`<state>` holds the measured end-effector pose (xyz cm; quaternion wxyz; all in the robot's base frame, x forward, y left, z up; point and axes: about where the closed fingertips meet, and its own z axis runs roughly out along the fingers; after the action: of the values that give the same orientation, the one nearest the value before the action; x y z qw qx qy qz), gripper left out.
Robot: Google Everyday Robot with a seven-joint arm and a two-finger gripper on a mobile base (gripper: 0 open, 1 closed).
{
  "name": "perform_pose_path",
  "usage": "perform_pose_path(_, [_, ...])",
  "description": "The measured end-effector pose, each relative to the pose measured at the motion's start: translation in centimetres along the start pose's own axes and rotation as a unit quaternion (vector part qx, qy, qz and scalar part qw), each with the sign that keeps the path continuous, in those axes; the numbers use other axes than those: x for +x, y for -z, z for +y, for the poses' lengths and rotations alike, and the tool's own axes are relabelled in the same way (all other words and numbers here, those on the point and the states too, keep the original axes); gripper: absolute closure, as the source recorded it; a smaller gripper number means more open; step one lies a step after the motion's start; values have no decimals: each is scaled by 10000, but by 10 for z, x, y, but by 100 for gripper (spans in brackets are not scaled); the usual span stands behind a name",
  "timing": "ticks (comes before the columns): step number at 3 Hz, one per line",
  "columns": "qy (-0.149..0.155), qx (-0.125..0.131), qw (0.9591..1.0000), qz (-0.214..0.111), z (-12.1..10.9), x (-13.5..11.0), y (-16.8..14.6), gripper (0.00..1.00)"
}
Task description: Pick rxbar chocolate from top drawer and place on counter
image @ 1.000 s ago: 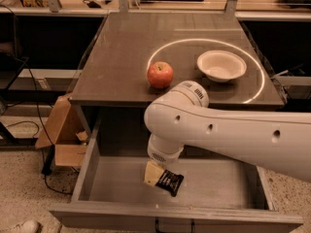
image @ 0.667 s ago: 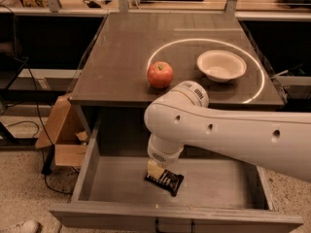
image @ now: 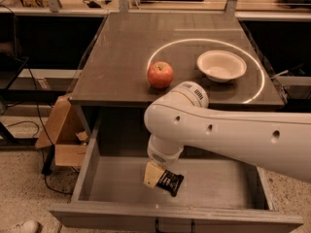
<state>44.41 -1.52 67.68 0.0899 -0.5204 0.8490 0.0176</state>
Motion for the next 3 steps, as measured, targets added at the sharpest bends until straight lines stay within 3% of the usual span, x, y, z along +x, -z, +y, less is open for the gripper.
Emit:
perform_pose_path(1, [43,-3,10000,0,1,0,-1,2])
perform_pose_path(2, [79,-31,10000,4,3,-1,-3,0])
perform_pose_path(3, [267,-276,9993,41,15,-3,-18,0])
